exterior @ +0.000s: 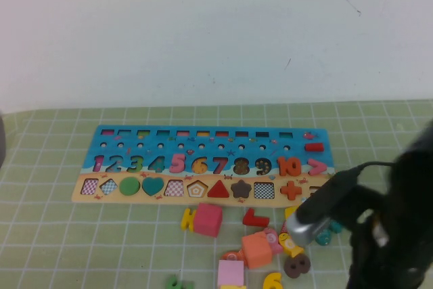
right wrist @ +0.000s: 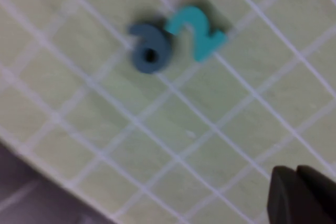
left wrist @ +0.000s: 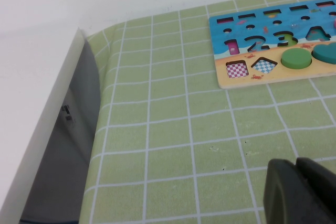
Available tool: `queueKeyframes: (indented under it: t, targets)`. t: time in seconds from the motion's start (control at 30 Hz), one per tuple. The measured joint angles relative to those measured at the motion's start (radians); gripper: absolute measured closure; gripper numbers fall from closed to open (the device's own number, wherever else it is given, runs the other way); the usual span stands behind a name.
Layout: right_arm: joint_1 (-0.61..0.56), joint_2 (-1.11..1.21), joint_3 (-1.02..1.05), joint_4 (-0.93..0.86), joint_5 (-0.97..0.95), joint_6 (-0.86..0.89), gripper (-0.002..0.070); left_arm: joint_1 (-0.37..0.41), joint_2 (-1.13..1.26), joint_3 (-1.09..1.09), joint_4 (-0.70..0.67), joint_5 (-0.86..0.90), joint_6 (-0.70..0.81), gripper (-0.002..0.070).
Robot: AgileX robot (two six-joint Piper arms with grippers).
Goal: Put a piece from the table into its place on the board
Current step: Pick up the "number 6"
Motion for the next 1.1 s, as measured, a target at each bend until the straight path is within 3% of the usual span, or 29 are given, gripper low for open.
queueKeyframes:
  t: [0.17,0.57,0.67,0.87,0.97,1.1]
  targets:
    - [0.104,0.161,-0.081,-0.159,0.066,0.123,0.0678,0.000,0.000,0.000,0.000,0.000,0.000,0.0676]
    - [0.099,0.309,-0.130,0.002,-0.153,0.348,0.0668,0.000,0.000,0.000,0.002,0.000,0.000,0.0676]
    - [0.071,0.316,-0.132,0.039,-0.198,0.382,0.0607,0.000,0.000,0.000,0.008,0.000,0.000,0.0676]
    - [0.053,0.337,-0.134,0.078,-0.360,0.412,0.0373,0.000,0.000,0.000,0.008,0.000,0.000,0.0676]
    - [0.053,0.363,-0.135,0.078,-0.379,0.415,0.0319,0.000,0.000,0.000,0.008,0.000,0.000,0.0676]
    - [0.053,0.399,-0.135,0.073,-0.381,0.425,0.0301,-0.006,0.000,0.000,0.008,0.000,0.000,0.0676]
